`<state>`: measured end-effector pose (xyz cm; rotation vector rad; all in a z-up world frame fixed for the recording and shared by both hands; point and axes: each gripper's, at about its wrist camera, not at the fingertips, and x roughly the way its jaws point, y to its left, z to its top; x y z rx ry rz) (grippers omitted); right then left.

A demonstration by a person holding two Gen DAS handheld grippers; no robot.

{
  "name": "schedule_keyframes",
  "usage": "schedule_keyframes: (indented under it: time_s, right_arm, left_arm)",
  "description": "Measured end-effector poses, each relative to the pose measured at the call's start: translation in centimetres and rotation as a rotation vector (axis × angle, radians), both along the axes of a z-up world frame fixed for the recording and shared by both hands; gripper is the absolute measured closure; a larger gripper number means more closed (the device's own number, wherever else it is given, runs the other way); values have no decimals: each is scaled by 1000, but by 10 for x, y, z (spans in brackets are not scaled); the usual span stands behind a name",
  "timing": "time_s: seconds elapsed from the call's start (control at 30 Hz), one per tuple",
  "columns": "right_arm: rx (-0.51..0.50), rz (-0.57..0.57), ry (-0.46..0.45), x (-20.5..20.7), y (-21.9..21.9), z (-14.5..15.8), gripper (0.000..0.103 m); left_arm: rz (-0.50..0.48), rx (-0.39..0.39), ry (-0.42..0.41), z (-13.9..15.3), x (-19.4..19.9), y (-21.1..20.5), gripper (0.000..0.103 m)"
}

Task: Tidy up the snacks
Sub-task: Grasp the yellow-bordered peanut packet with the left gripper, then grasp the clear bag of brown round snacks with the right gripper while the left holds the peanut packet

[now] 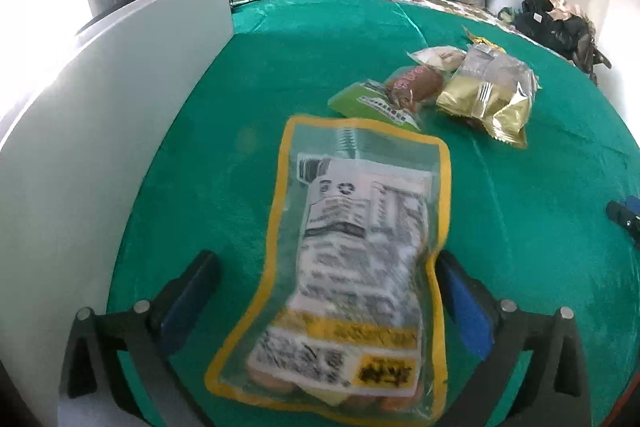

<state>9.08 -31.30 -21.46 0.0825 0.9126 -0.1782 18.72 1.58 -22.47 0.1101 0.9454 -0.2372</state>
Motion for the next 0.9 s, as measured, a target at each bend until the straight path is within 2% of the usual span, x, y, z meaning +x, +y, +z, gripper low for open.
schedule_keyframes:
  time_s: [0.2,0.27,0.3,0.43,0.5,0.57,0.7,0.8,0.83,0.9]
  right_arm:
    - [10,7,16,4,-1,-1,6]
    - [29,-17,91,13,-1,1,6]
    - [71,-49,134,21,-1,5,7]
    - [392,-128,89,61,17,41,7]
    - [484,-130,102,94,41,51,7]
    - [522,-148,131,125,65,53,7]
    - [414,-177,173,177,113,49,6]
    - [221,-129,270,196,137,35,10]
    - [202,-119,264,192,136,33,14]
    - [229,-89,229,178,124,32,29]
  left_arm:
    - [0,-2,1,-2,3,2,0]
    - [1,-1,0,-2,3,1,0]
    - [1,-1,0,-2,3,1,0]
    - [0,-1,1,-2,3,1,0]
    - [1,0,1,-2,3,1,0]
    - [0,-1,1,-2,3,1,0]
    - [0,-2,1,-2,3,2,0]
    - [0,-2,1,-1,3,2,0]
    - [0,-1,1,-1,3,1,0]
    - [0,-1,1,-1,3,1,0]
